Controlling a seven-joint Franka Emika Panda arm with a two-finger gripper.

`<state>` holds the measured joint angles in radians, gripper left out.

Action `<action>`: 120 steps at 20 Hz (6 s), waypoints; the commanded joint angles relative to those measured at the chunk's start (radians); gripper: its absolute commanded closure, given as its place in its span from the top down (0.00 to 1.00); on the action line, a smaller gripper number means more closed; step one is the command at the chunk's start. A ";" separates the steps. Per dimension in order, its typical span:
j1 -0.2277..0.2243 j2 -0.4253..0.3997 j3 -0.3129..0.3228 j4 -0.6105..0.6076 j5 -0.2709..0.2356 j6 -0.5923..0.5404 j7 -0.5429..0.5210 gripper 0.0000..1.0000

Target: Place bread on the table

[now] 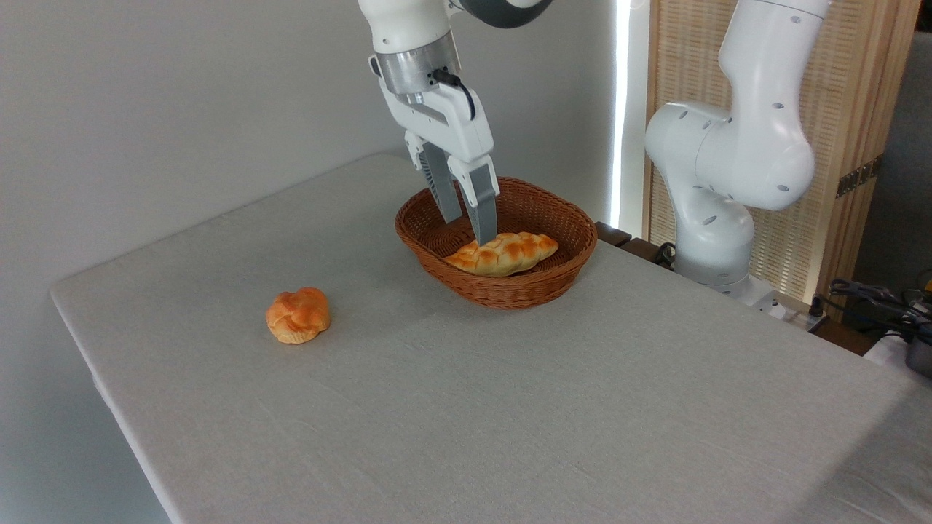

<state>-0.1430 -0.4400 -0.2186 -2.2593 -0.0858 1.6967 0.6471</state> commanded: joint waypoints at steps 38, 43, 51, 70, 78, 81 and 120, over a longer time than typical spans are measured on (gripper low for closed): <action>-0.145 0.007 -0.019 -0.241 -0.086 0.179 0.055 0.27; -0.145 0.007 -0.019 -0.241 -0.084 0.175 0.055 0.27; -0.145 -0.002 -0.019 -0.204 -0.083 0.068 0.066 0.27; -0.132 0.171 0.228 0.263 -0.032 0.036 0.059 0.31; -0.132 0.446 0.263 0.290 -0.012 0.357 -0.021 0.85; -0.132 0.471 0.255 0.291 -0.012 0.400 -0.041 1.00; 0.141 0.391 0.171 0.587 -0.008 -0.038 0.051 1.00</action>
<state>-0.0062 -0.0504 -0.0404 -1.6969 -0.1048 1.6601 0.6928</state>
